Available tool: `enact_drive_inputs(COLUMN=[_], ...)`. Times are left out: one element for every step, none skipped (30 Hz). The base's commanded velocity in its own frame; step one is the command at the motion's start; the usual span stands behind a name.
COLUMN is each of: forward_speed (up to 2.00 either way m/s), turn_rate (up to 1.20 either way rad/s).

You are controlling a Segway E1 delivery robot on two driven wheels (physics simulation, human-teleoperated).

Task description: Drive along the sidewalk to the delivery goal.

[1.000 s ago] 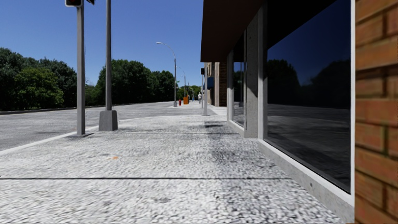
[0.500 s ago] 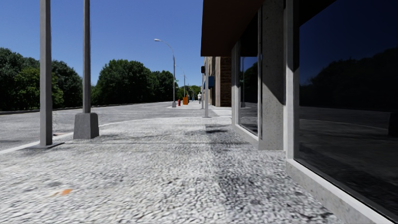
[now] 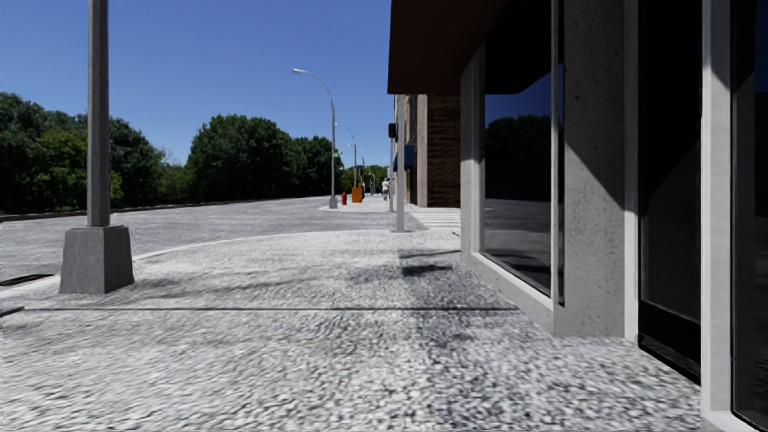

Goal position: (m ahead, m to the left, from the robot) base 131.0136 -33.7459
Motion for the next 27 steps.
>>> enact_drive_inputs(forward_speed=[2.00,2.00,2.00,2.00,2.00,2.00,2.00,2.00,2.00,2.00,2.00,2.00,2.00,2.00,2.00,2.00,2.00,2.00,2.00,2.00,2.00,2.00,2.00,2.00,2.00,2.00,2.00], turn_rate=[0.00,0.00,0.00,0.00,0.00,0.00,0.00,0.00,0.00,0.00,0.00,0.00,0.00,0.00,0.00,0.00,0.00,0.00,0.00,0.00,0.00,0.00,0.00,0.00,0.00,0.00,0.00])
